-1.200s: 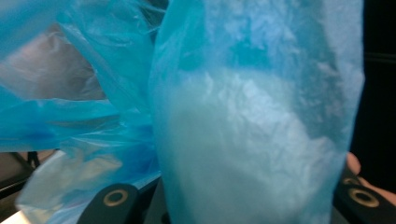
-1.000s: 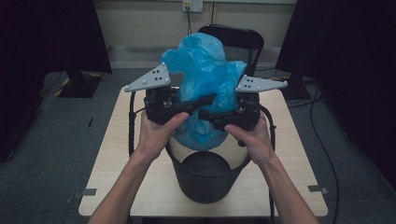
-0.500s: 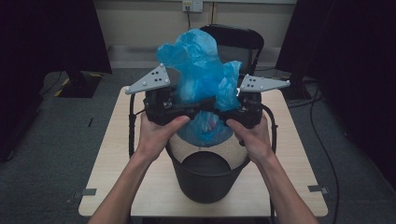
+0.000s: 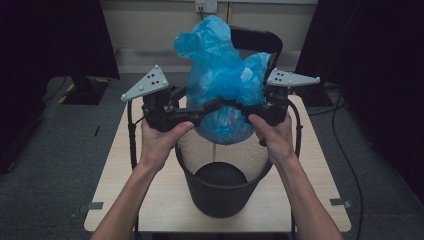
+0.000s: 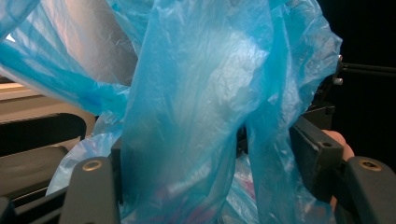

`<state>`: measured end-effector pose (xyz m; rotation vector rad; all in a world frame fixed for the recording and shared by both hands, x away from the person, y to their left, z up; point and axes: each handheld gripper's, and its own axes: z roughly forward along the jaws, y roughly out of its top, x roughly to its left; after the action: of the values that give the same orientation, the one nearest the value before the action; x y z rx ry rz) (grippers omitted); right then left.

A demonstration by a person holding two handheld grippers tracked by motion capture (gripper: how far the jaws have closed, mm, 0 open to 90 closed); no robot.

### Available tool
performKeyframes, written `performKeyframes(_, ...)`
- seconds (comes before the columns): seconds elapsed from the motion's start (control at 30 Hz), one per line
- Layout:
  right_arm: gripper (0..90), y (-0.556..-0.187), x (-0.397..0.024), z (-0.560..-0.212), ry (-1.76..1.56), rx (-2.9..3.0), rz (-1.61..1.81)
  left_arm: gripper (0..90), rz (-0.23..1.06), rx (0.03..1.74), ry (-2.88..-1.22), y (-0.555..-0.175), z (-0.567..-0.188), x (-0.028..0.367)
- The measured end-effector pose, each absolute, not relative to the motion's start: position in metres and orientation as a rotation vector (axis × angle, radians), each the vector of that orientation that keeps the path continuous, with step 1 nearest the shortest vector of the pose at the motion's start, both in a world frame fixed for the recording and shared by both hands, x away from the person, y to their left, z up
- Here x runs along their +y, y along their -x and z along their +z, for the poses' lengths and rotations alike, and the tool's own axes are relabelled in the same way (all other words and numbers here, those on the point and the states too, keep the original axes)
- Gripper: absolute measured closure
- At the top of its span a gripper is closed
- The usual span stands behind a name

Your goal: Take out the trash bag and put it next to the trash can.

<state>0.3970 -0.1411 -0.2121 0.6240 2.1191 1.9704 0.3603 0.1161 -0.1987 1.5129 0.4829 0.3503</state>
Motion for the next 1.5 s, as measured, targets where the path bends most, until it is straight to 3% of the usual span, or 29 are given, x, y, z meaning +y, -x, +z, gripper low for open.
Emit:
performKeyframes(0.33, 88.1, -0.408, -0.146, -0.208, -0.649, 2.078, 1.982, 23.1, 0.35, 0.493, -1.484, -0.362, -0.202, 0.119)
performKeyframes(0.7, 88.1, -0.418, -0.157, -0.205, -0.686, 2.03, 1.955, 22.6, 0.37, 0.524, -1.496, -0.364, -0.206, 0.122)
performKeyframes(1.13, 88.2, -0.455, -0.17, -0.188, -0.787, 1.968, 1.884, 22.4, 0.362, 0.523, -1.558, -0.364, -0.224, 0.128)
performKeyframes(1.2, 88.2, -0.465, -0.173, -0.187, -0.802, 1.963, 1.834, 18.0, 0.347, 0.524, -1.561, -0.364, -0.228, 0.132)
performKeyframes(1.5, 88.1, -0.494, -0.181, -0.212, -0.902, 1.964, 1.719, 15.4, 0.343, 0.568, -1.554, -0.365, -0.247, 0.157)
